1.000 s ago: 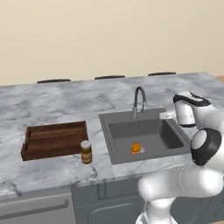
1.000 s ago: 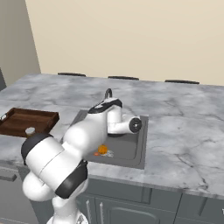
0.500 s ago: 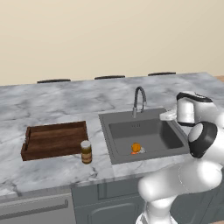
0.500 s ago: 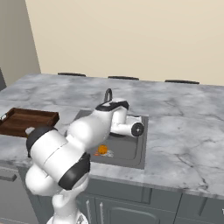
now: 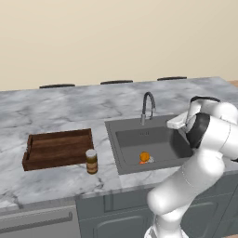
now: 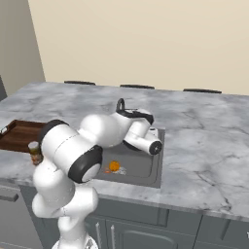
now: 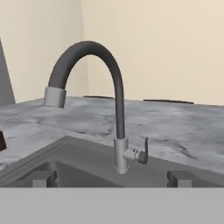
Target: Pick up all produce items and place them in the sink. Turn on the sink faucet to wash them. Then turn the sink off and put them in the tray.
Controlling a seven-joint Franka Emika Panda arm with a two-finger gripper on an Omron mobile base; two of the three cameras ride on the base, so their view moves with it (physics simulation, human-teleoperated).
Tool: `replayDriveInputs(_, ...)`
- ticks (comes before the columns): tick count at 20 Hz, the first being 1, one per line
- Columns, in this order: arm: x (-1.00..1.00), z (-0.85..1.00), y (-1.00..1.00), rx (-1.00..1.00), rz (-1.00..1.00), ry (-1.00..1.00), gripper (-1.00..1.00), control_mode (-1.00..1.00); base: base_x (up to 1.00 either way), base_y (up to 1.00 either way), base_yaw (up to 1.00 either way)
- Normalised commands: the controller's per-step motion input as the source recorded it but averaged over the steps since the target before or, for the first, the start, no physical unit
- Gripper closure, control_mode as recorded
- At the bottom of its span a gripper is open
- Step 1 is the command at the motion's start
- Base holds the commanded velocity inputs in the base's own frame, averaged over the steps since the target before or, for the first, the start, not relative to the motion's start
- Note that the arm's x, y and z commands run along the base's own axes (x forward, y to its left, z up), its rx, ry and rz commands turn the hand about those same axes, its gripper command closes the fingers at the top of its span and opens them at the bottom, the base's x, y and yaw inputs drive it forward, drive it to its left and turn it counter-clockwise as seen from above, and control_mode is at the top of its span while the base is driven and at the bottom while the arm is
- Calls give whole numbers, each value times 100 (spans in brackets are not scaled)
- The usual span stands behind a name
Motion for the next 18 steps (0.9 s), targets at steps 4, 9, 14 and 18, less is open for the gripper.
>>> replayDriveInputs(4, 29, -1, 0, 0, 3, 0, -100, -100, 0, 0, 0)
replayDriveInputs(9, 34, -1, 0, 0, 3, 0, -100, -100, 0, 0, 0)
replayDriveInputs(14, 30, -9, 0, 0, 4, 0, -100, -100, 0, 0, 0)
replayDriveInputs(18, 32, -8, 0, 0, 4, 0, -100, -100, 0, 0, 0)
